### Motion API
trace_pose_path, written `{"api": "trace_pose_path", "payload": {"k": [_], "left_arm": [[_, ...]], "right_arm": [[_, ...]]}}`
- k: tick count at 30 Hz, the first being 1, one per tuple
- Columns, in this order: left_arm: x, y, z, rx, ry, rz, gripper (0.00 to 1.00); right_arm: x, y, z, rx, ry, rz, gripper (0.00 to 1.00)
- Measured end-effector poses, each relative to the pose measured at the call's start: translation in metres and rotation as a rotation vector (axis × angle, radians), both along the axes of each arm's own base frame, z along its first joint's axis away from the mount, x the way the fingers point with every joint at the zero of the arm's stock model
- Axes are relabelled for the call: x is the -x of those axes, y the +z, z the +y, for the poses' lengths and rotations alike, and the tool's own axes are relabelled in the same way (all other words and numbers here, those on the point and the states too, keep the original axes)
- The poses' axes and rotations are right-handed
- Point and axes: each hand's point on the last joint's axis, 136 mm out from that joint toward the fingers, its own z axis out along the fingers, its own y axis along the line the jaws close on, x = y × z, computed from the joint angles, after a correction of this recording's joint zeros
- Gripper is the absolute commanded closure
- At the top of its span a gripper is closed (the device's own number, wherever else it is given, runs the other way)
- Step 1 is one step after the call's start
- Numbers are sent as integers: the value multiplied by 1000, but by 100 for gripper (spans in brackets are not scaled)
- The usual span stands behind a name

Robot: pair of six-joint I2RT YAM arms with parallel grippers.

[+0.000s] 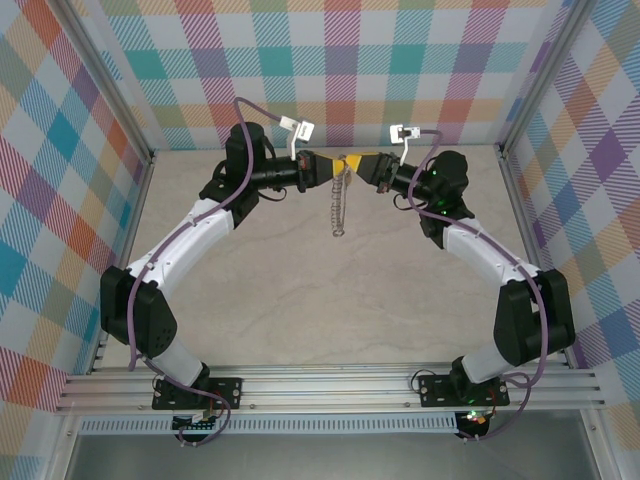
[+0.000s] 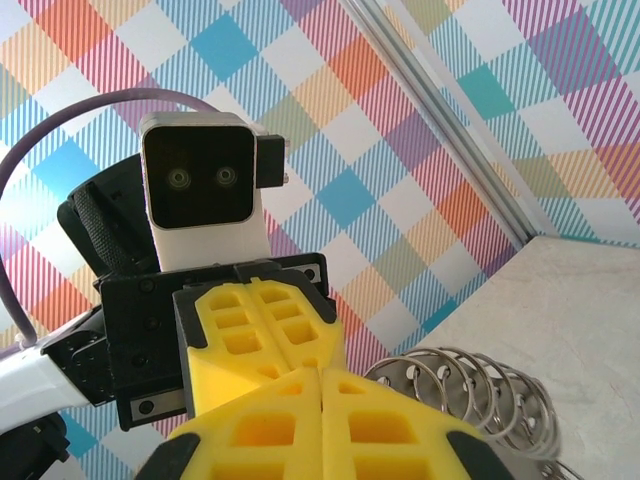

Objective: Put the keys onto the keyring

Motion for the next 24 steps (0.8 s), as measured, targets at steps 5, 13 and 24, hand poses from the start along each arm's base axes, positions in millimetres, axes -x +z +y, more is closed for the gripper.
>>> {"api": "trace_pose_path", "payload": {"k": [5, 13, 24], "left_arm": [[-1, 1, 0, 4, 5, -2, 100], [-1, 1, 0, 6, 8, 4, 100], [-1, 1, 0, 5, 8, 5, 100]], "right_arm": [[-5, -4, -3, -6, -8, 21, 70], [-3, -4, -5, -20, -2, 27, 74], [-3, -10, -4, -39, 14, 42, 72]]}}
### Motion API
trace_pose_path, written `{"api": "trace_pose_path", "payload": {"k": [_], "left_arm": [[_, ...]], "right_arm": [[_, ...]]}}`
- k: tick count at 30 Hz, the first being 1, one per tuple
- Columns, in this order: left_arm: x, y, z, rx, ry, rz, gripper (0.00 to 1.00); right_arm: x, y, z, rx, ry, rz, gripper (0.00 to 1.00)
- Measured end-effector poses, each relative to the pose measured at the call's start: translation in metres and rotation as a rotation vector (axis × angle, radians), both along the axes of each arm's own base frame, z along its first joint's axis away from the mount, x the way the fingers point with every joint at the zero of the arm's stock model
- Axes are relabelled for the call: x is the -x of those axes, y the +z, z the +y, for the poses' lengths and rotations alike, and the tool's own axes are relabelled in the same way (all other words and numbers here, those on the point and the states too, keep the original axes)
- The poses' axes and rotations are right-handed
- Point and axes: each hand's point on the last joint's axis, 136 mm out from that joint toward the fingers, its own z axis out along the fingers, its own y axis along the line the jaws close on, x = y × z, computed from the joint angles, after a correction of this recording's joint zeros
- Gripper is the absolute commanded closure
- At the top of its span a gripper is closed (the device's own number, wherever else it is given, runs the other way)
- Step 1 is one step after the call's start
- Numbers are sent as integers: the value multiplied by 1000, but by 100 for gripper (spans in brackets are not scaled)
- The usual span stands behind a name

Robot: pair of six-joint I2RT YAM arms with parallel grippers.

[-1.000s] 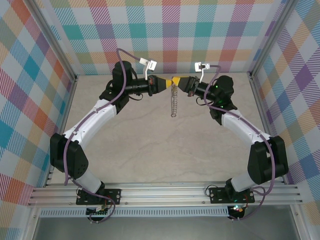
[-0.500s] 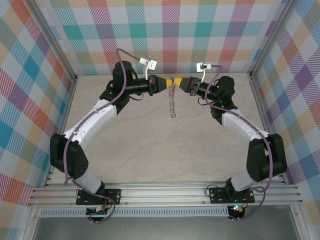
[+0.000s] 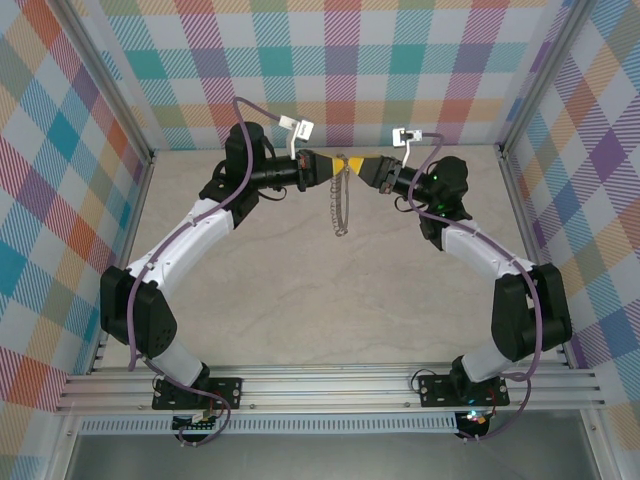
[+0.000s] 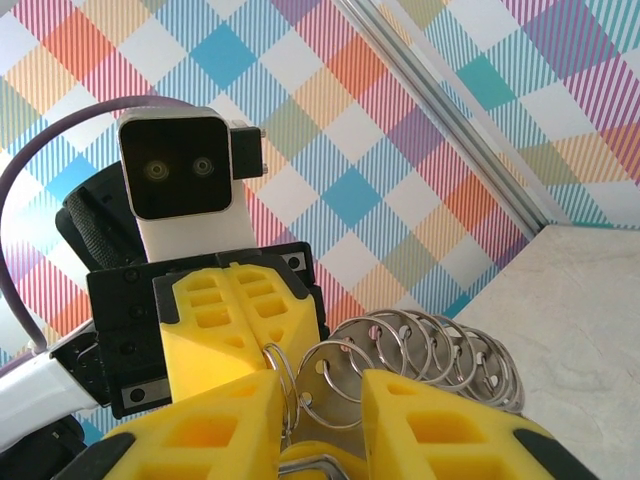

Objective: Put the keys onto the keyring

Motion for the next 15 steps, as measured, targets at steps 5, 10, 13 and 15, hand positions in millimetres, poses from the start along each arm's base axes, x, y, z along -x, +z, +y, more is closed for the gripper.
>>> {"api": "trace_pose_path", "payload": {"k": [5, 10, 13, 15], "left_arm": [[0, 0, 0, 0, -1, 0, 100], [0, -1, -1, -1, -1, 2, 100], [0, -1, -1, -1, -3, 1, 100], [1, -1, -1, -1, -4, 2, 100]], "right_arm": [[0, 0, 0, -2, 2, 5, 72], [0, -1, 0, -4, 3, 10, 69], [1, -1, 1, -4, 5, 12, 68], [1, -1, 1, -4, 5, 12, 68]]}}
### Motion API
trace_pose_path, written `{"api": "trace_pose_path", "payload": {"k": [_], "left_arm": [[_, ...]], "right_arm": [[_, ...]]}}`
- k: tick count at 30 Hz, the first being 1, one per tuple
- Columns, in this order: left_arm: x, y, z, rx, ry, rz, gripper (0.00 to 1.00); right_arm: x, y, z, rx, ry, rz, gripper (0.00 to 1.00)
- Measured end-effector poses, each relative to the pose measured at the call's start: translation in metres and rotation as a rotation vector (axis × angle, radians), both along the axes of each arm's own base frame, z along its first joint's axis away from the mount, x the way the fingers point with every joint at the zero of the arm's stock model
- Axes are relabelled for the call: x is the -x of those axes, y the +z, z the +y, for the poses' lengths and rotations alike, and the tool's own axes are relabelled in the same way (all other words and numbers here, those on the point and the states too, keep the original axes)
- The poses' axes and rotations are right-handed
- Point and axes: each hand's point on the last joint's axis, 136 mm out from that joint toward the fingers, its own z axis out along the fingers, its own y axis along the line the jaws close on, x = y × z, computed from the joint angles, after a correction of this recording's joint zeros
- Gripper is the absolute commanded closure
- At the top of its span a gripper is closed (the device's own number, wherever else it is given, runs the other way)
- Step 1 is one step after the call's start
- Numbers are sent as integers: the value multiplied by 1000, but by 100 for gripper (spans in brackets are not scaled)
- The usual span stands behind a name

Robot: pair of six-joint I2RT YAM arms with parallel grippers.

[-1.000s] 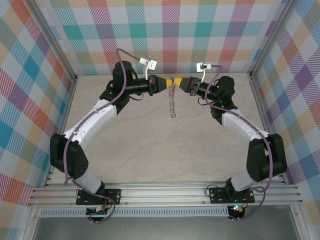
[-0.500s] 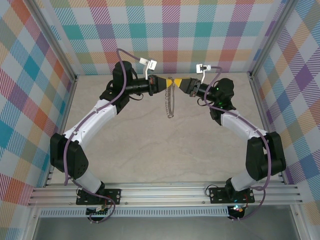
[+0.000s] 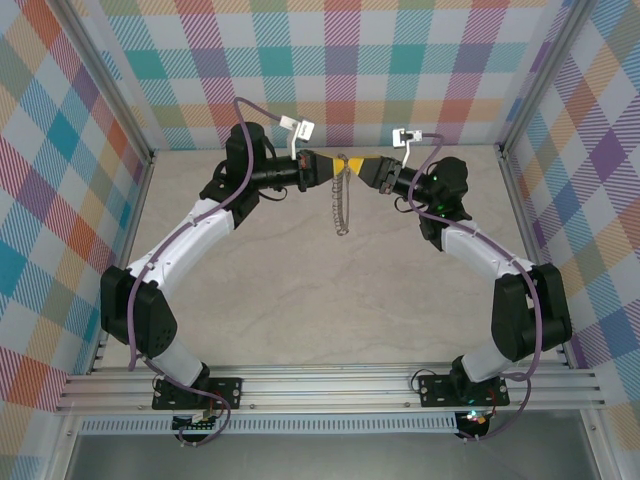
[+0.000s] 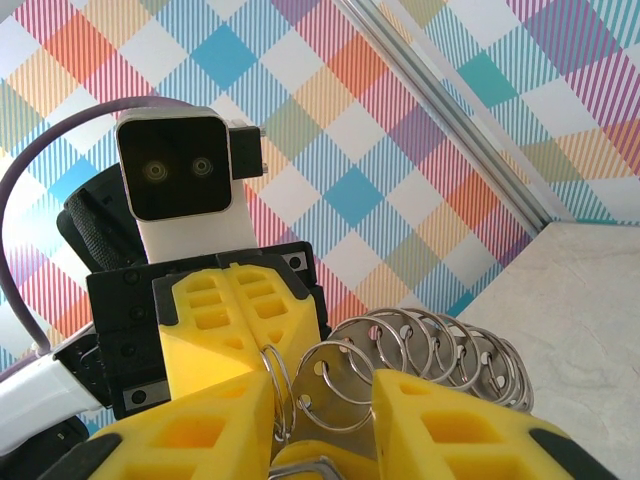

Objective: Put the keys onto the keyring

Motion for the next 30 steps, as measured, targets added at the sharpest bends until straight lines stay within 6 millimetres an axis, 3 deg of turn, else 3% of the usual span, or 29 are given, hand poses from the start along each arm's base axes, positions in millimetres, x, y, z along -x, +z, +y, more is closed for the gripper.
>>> {"api": "trace_pose_path", "payload": {"k": [10, 19, 27, 30], "left_arm": [[0, 0, 0, 0, 0, 0, 100], [0, 0, 0, 0, 0, 0, 100], [-4, -2, 1, -6, 22, 5, 100], [-4, -2, 1, -7, 26, 6, 100]], "right_arm": [[2, 0, 2, 1, 7, -1, 75], [5, 0, 9, 6, 36, -2, 74], [6, 1, 12, 14, 44, -25, 100], [5, 0, 12, 19, 39, -28, 100]]}}
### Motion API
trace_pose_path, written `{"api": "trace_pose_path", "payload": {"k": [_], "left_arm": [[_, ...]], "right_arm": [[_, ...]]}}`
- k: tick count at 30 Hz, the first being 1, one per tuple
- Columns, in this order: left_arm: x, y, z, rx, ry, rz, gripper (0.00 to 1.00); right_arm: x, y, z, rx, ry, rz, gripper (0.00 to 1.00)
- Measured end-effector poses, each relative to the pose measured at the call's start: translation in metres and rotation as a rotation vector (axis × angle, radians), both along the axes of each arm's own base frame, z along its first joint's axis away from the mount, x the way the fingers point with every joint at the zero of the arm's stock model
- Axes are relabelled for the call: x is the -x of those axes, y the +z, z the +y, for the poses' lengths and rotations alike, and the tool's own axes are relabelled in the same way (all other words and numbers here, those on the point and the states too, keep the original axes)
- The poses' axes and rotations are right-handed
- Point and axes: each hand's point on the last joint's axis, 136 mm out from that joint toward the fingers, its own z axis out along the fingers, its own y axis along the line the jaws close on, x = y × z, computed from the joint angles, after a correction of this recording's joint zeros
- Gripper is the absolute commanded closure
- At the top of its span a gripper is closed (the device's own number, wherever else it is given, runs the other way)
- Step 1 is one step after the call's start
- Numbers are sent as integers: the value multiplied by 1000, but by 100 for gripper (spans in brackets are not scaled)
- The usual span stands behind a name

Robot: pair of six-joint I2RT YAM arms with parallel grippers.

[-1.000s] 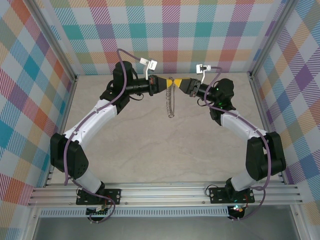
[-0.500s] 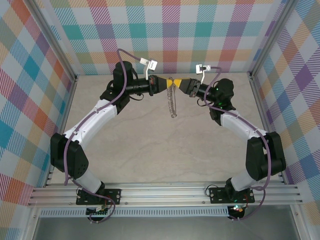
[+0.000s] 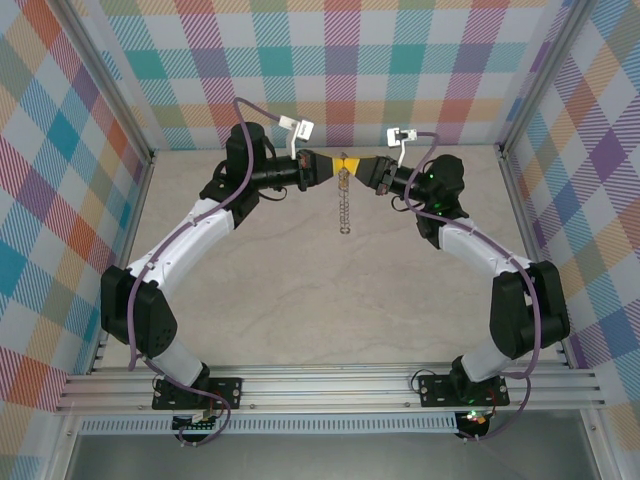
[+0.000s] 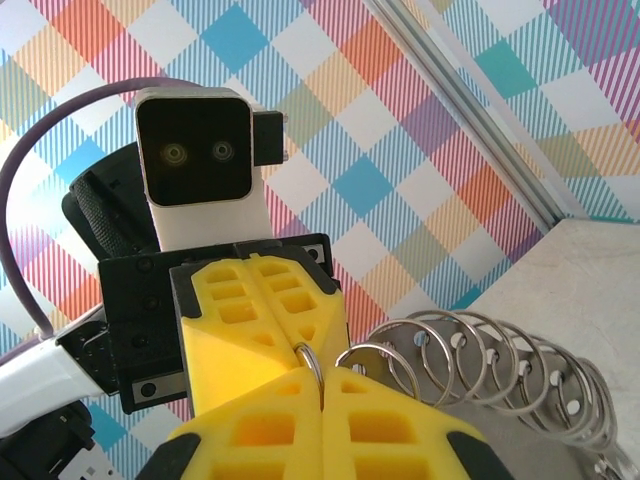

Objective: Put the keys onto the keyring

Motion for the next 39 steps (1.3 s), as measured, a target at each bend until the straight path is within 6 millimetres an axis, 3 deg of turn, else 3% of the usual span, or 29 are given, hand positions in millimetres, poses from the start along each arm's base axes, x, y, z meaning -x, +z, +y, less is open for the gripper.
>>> {"api": "trace_pose_path", "payload": {"k": [4, 9, 14, 19, 24, 34, 39], "left_arm": [[-1, -5, 1, -15, 11, 11, 97], [-2, -11, 3, -67, 22, 1, 64], [-1, 5, 9, -100, 20, -70, 47], [3, 29, 16, -128, -10, -126, 45], [1, 42, 11, -157, -91, -160, 52], [-15, -4, 2, -222, -221, -23, 57], [-17, -15, 1, -224, -249, 25, 59]], "right_arm": [[-2, -4, 0, 19, -3, 2, 100], [-5, -15, -5, 67, 2, 19, 100], [-14, -26, -24, 124, 4, 56, 100], [-14, -8, -31, 172, 71, 7, 100], [-5, 4, -26, 221, 187, -43, 100], [2, -19, -23, 243, 310, 37, 100], [3, -23, -23, 242, 326, 52, 100]]}}
